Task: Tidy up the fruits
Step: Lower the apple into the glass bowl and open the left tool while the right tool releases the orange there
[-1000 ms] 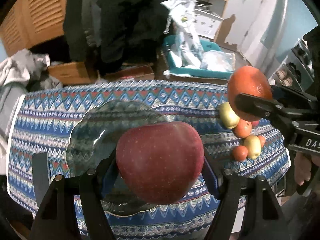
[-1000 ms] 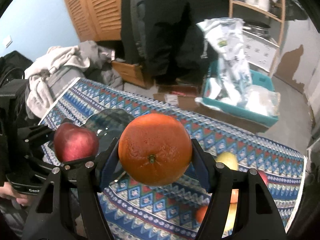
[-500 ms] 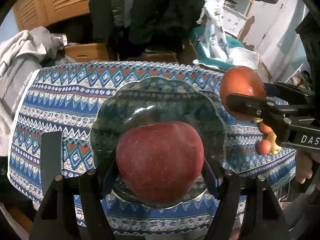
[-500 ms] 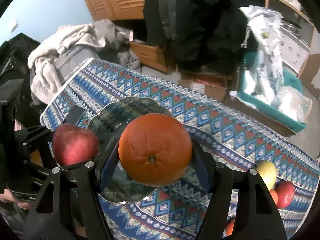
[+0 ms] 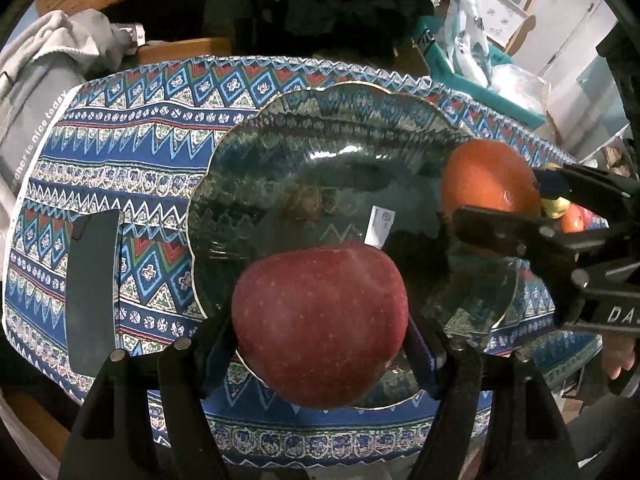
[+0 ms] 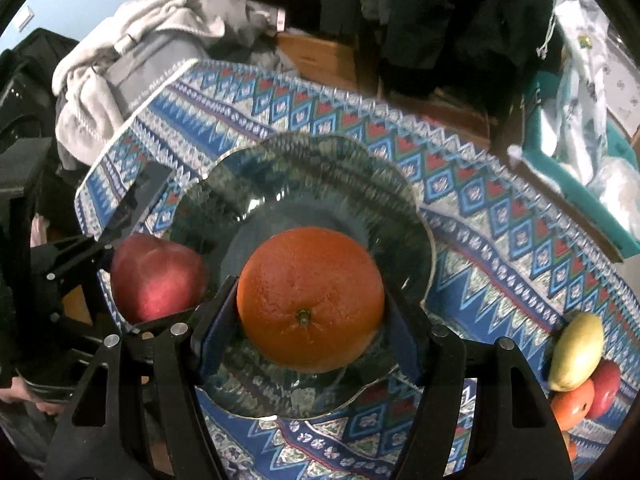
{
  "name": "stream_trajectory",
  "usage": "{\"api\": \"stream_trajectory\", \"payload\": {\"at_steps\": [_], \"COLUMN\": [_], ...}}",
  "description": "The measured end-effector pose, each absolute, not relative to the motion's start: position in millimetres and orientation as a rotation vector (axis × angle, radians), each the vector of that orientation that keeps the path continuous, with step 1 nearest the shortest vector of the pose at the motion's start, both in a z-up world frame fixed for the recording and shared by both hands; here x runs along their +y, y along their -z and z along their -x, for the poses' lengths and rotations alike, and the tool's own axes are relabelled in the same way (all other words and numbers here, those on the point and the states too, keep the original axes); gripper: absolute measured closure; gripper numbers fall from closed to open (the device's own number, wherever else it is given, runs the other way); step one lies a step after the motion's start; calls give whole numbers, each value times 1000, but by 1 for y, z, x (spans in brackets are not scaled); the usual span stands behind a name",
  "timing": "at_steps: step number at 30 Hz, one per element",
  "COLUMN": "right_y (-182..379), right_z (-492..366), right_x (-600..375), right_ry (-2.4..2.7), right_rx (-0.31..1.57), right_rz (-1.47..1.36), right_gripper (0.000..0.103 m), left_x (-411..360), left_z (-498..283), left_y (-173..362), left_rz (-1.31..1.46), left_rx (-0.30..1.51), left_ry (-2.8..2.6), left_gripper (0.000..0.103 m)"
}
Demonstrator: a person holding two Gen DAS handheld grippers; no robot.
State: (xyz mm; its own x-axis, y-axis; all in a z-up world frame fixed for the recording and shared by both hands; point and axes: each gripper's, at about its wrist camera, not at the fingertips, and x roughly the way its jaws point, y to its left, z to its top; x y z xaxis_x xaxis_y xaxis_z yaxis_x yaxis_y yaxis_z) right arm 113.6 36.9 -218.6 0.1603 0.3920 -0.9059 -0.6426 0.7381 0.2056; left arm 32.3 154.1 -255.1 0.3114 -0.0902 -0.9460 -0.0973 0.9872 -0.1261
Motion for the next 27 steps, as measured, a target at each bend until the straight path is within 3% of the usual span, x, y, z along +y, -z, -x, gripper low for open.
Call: {"api": "stream_trajectory", "payload": {"at_steps": [27], "right_y": [257], "right_z": [-107], "right_x": [38], "right_ry": [-744], "right_rx": [1311], "right_rz": [295], "right_gripper": [34], "left_x": [145], "left_z": [-35], "left_y": [291], "left_rz": [233], "left_rx": [1375], "left_ry": [14], "left_gripper": [28]}}
